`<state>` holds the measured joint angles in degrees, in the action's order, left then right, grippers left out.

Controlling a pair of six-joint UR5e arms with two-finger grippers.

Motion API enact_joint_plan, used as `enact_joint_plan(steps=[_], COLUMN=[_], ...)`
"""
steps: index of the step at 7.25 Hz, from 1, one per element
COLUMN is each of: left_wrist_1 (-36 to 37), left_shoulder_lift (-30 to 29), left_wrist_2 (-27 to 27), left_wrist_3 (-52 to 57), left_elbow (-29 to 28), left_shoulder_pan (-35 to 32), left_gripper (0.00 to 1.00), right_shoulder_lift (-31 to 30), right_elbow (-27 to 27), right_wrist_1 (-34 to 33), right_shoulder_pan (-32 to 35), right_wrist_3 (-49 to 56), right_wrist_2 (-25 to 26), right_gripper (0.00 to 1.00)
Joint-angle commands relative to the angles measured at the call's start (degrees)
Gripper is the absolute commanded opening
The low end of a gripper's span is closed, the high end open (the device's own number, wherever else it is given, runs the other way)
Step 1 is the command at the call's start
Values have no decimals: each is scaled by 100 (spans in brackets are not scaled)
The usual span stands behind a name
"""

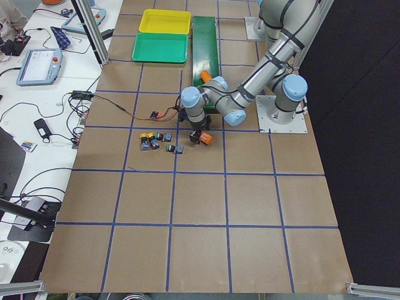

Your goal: Sort buttons by color to trays

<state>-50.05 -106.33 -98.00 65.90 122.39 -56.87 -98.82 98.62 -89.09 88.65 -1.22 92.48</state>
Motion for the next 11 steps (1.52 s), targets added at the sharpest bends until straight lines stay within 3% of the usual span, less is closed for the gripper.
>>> enact_joint_plan(steps=[1, 2, 4, 7, 9, 10, 11], left_wrist_1=[-65, -318, -1536, -1526, -1437, -1341, -1236], left_shoulder_lift=[181, 452, 1304, 1703, 1520, 1475, 1570], left_wrist_2=[96, 463, 581, 572, 581, 598, 598], left_wrist_3=[-7, -16, -8, -25, -148, -566, -935], left_elbow=[57, -30, -346, -252, -93, -5, 4], left_shoulder_pan=[18, 10, -566, -2420, -2548, -2548, -2565], left_gripper=[0, 0, 0, 0, 0, 70, 100], right_shoulder_lift=[12, 12, 3, -154, -374, -384, -401], right_elbow=[367, 368, 377, 369, 473, 509, 500], right_wrist_1=[-46, -38, 41, -46, 14, 23, 32], right_shoulder_pan=[3, -6, 3, 20, 11, 11, 11], right_wrist_3=[7, -1, 8, -19, -27, 7, 25], right_wrist_2=[-28, -20, -72, -107, -2, -2, -28], right_gripper=[100, 100, 100, 100, 100, 100, 100])
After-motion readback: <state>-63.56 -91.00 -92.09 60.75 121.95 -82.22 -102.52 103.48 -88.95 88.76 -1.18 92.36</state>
